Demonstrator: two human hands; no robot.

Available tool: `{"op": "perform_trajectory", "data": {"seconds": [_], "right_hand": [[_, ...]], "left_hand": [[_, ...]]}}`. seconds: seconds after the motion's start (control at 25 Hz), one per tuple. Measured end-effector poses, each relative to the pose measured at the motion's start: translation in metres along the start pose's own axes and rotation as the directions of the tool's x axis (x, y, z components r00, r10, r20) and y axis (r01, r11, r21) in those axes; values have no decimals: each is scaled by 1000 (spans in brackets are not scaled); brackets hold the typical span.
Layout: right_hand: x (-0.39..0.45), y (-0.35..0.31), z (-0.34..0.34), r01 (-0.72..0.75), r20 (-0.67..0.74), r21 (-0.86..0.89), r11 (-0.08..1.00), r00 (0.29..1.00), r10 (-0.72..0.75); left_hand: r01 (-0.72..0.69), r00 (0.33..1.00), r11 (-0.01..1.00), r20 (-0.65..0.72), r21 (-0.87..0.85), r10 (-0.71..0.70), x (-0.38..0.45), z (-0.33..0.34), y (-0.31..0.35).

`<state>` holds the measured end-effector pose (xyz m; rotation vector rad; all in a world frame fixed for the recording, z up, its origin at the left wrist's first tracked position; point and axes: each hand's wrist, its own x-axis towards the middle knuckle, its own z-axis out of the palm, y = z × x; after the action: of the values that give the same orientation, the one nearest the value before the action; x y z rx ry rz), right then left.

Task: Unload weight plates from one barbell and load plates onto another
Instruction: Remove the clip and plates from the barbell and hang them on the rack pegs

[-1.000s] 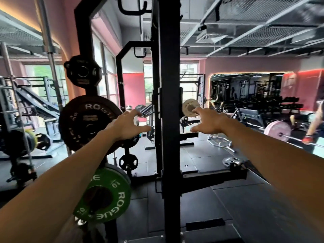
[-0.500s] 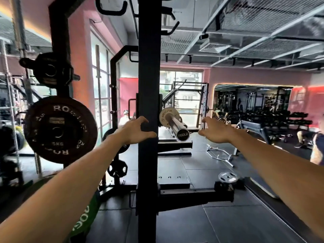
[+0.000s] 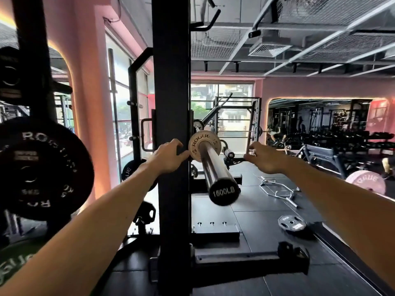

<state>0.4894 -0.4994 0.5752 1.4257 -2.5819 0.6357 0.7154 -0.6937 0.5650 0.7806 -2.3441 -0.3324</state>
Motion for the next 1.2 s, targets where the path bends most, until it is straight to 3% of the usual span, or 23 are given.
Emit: {"op": "perform_trajectory", "data": {"seconds": [0.32,0.6,0.88,1.2], "right_hand": [[135,-5,48,45,33,62,997,998,-47],[176,-29,68,75,-14,240,968,997,-74],[129,-30,48,121,-15,338,933,992,-123],[-7,-45,12,184,-35,361,914,982,-184]], "left_hand": [[36,996,999,80,-12,-35,124,50,-42],[68,995,985,76,-158,-57,151,77,-37],[114,991,962,92,-247,-94,107,56,-17],[120,992,944,58,-309,-108,-15,10,31]]}}
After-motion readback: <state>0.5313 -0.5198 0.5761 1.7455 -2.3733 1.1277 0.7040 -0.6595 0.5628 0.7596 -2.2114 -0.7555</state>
